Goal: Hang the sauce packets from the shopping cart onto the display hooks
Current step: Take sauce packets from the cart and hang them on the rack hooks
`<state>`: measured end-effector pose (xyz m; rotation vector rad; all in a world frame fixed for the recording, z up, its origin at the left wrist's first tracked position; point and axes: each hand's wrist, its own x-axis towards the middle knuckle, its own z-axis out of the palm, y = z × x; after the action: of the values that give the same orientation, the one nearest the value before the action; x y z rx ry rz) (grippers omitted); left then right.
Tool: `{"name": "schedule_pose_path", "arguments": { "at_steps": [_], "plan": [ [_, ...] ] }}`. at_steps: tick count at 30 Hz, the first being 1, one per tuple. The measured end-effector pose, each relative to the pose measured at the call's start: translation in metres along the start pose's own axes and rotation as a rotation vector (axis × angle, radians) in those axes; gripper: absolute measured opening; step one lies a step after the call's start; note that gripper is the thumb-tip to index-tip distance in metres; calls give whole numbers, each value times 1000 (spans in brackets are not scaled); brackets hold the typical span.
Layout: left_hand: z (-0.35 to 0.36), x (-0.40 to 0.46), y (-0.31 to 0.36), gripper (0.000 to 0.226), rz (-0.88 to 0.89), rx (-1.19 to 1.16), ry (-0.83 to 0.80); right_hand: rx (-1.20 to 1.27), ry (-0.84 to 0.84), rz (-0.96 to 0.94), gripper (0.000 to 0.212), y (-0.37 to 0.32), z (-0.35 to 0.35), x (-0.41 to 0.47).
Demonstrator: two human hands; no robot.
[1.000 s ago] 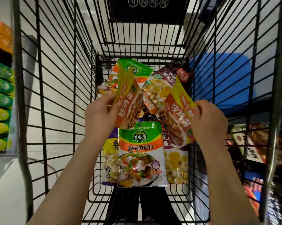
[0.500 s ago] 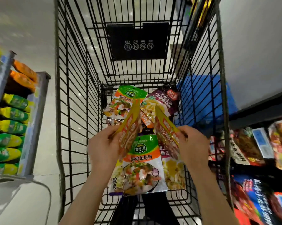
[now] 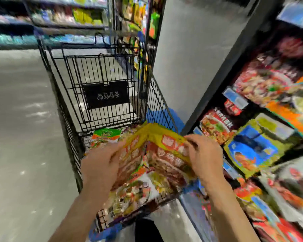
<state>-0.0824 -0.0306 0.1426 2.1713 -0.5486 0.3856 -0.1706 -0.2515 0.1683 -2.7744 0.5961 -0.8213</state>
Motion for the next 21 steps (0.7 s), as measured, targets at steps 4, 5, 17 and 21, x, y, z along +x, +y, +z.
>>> {"name": "schedule_pose_path", "arguments": {
  "at_steps": [4,5,17,21],
  "plan": [
    [-30,4,33,29,189,-19,-94,57,135,55,18,-8,-71,-25],
    [-37,5,43,31,223,-30,-124,61,165,68,20,-9,-89,-31],
    [-22,-15,183,37,527,-301,-316,-346,346,327,19,46,-276,-153],
    [3,-40,238,37,600,-428,-390,-442,432,441,17,74,-327,-212]
  ]
}}
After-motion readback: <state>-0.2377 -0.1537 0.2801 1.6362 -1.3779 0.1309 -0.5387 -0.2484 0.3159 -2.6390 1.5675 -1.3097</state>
